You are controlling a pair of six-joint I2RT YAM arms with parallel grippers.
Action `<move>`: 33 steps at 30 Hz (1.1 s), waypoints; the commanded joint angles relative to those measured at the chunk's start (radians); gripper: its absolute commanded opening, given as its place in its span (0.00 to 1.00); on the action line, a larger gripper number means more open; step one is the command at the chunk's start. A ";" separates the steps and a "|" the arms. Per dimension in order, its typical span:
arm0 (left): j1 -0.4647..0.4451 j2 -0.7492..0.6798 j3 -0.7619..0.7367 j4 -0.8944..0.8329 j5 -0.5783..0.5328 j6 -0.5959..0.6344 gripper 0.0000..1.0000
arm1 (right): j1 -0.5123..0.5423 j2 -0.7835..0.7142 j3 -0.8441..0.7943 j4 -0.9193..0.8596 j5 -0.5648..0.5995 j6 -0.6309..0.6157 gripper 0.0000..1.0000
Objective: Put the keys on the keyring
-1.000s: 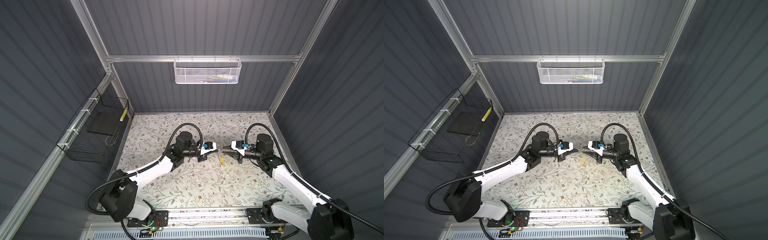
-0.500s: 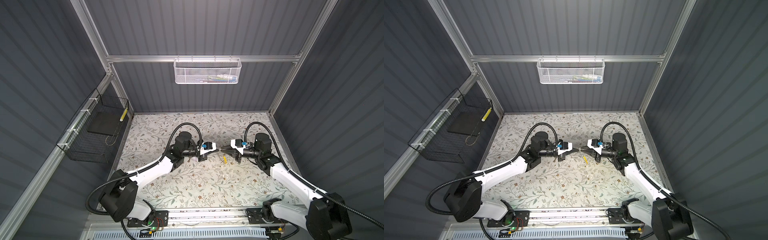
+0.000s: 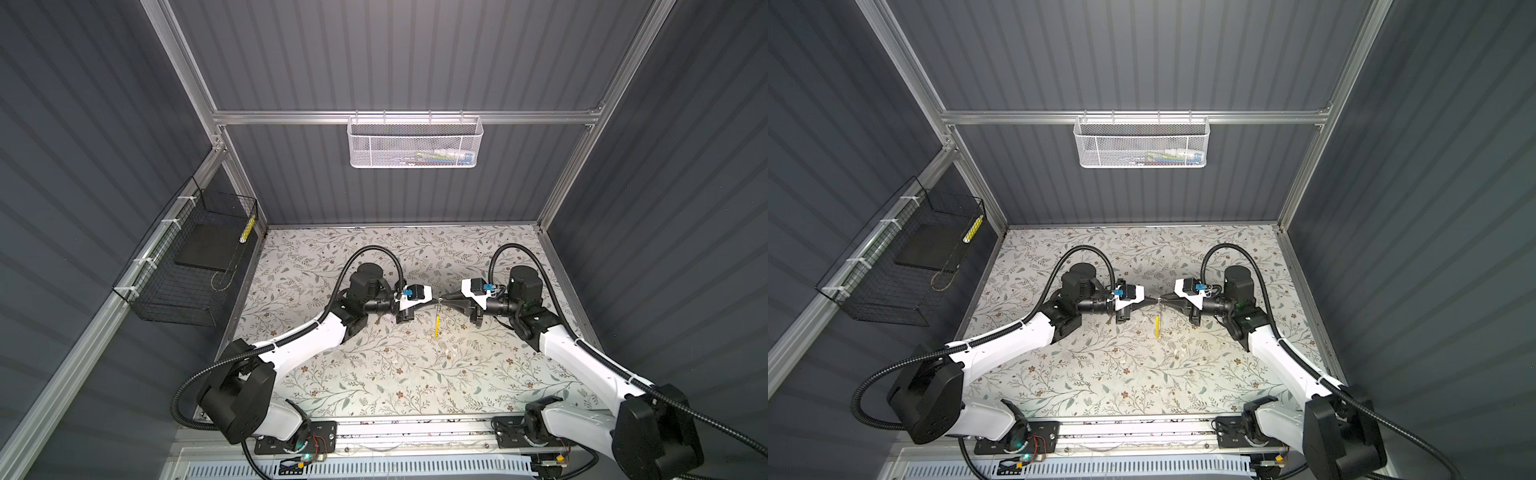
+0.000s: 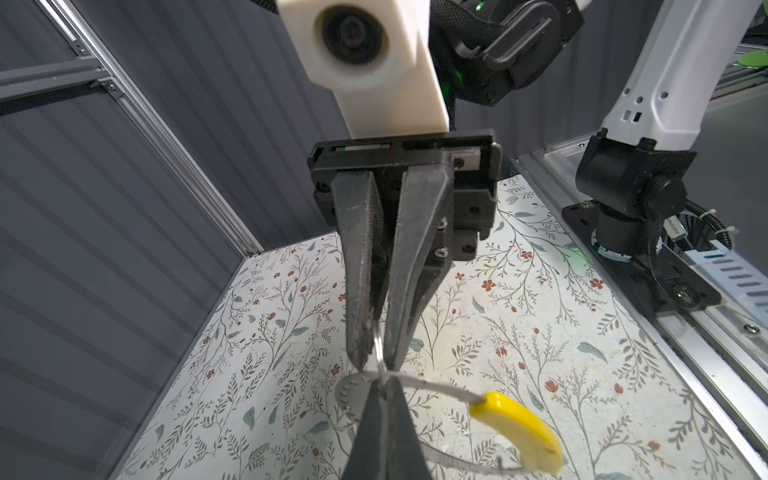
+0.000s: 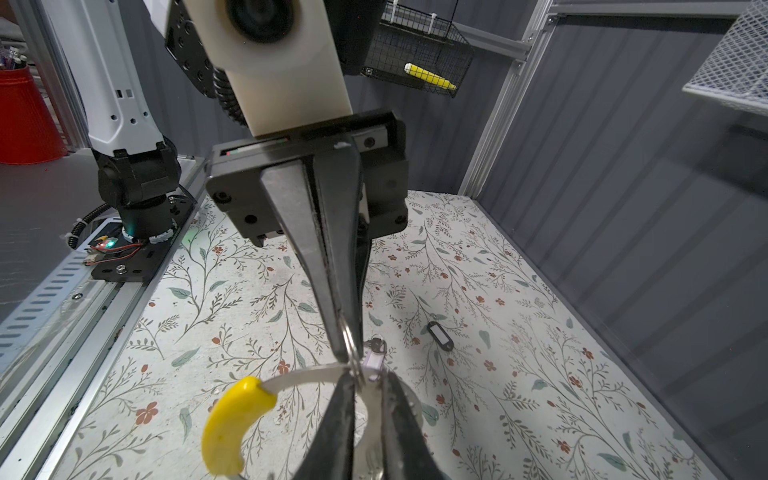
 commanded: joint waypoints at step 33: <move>-0.042 -0.012 0.148 -0.289 -0.303 0.176 0.36 | 0.067 -0.012 0.129 -0.307 0.334 -0.150 0.00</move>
